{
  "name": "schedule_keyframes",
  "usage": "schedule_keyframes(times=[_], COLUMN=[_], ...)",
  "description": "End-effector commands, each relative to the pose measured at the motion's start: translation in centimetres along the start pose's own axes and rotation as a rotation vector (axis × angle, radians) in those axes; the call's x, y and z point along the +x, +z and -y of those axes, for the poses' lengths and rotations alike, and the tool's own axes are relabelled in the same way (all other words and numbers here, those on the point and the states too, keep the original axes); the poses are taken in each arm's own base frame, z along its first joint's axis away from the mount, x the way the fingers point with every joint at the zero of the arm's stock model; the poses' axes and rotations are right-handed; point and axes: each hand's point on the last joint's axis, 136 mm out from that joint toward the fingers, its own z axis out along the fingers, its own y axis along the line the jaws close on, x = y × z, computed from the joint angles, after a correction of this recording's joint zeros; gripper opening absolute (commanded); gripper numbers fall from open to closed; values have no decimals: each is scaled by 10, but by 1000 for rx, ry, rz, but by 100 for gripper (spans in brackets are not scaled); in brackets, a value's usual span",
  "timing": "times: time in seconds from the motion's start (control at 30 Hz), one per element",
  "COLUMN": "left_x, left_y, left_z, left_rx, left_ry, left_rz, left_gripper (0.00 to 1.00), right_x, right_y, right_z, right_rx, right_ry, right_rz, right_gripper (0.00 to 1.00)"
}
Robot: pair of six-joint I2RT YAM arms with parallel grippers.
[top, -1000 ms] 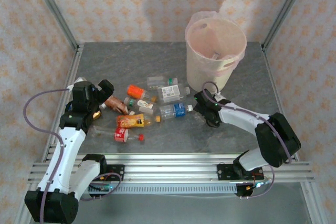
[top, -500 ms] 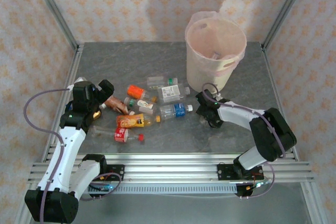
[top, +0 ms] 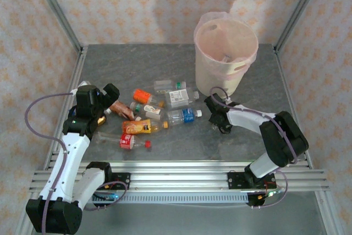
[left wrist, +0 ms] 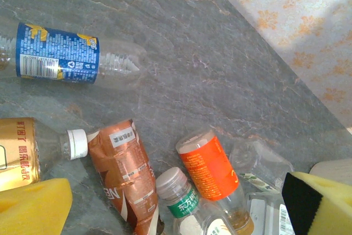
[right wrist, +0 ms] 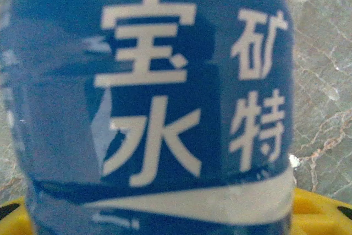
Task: Put the plastic bottles in the bin
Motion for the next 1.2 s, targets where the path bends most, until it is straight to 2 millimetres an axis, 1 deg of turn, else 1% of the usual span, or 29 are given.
schedule_keyframes(times=[0.0,0.13,0.2,0.4,0.5,0.57,0.6,0.67,0.77,0.9,1.03,1.17], left_x=[-9,-10,-10,-11,-11,-11,-11,-11,-11,-11,-9,-9], left_y=[-6,-6,-6,-8,-8,-8,-8,-8,-7,-6,-6,-7], left_z=[6,6,6,6,6,6,6,5,5,7,7,7], left_rx=[15,15,16,15,15,13,13,12,11,18,23,24], left_ry=[8,6,6,5,5,5,5,7,7,0,-7,-9], left_rz=[23,24,24,30,30,32,32,34,33,27,22,19], left_gripper=[100,100,100,100,100,100,100,100,100,100,100,100], right_x=[2,-5,-10,-35,-49,-60,-64,-77,-96,-119,-144,-170], right_y=[3,-9,-19,-60,-87,-111,-120,-148,-186,-229,-261,-286], right_z=[13,22,29,49,60,68,71,78,82,73,49,23], right_rx=[46,69,85,115,124,121,118,106,63,-5,-51,-69], right_ry=[-7,-18,-23,-25,-19,-12,-9,1,9,-3,-48,-100], right_rz=[-3,31,59,175,240,295,314,378,462,538,591,637], right_gripper=[54,53,51,42,41,40,40,40,40,38,38,38])
